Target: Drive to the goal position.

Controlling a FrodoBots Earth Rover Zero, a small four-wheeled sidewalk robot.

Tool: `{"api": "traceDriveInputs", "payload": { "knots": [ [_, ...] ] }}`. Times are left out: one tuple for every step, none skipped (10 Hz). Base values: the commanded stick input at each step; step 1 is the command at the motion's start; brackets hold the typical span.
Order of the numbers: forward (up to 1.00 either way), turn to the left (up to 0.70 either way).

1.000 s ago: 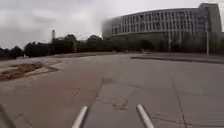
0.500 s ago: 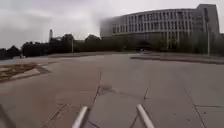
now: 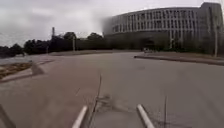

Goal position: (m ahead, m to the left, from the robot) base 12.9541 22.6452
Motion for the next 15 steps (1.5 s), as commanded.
{"api": "traceDriveInputs", "payload": {
  "knots": [
    [1.0, 0.27],
    [1.0, 0.01],
    [1.0, 0.0],
    [1.0, 0.0],
    [1.0, 0.0],
    [1.0, 0.0],
    [1.0, 0.0],
    [1.0, 0.0],
    [1.0, 0.0],
    [1.0, 0.0],
    [1.0, 0.0],
    [1.0, 0.0],
    [1.0, 0.0],
    [1.0, 0.0],
    [1.0, 0.0]
  ]
}}
